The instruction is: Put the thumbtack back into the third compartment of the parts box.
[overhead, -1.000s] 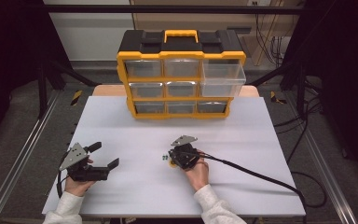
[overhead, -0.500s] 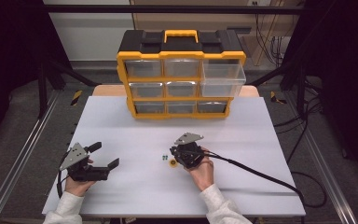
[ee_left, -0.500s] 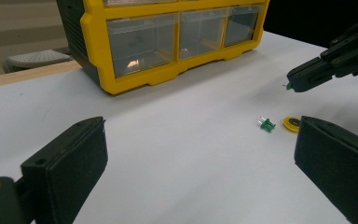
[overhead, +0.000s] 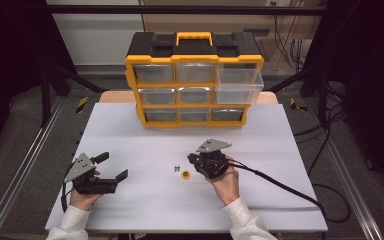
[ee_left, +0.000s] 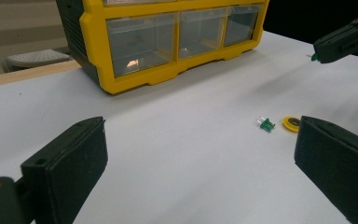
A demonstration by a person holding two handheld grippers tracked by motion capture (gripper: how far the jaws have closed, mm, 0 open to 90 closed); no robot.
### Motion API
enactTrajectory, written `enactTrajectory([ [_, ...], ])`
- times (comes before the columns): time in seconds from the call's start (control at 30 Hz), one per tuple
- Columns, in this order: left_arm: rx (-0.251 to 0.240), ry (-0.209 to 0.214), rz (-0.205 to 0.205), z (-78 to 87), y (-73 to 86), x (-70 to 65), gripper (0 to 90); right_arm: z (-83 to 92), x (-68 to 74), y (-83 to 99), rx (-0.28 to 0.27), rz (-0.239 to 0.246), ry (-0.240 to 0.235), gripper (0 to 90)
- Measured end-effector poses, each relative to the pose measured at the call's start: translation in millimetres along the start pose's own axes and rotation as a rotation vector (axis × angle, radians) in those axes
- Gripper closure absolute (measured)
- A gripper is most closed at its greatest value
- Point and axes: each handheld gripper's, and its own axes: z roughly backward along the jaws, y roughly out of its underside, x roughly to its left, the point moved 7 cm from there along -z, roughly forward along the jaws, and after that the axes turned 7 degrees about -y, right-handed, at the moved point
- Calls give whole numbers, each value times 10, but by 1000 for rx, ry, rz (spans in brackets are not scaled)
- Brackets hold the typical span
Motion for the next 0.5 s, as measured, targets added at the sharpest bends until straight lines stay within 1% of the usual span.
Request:
enactTrajectory([
  [0.23, 4, 1, -5, -4, 4, -5, 23, 221, -76, -80, -38, -4, 12, 856],
  [0.5, 3, 1, 0, -6, 6, -3, 23, 492, -160, -234, -81, 11, 29, 856],
])
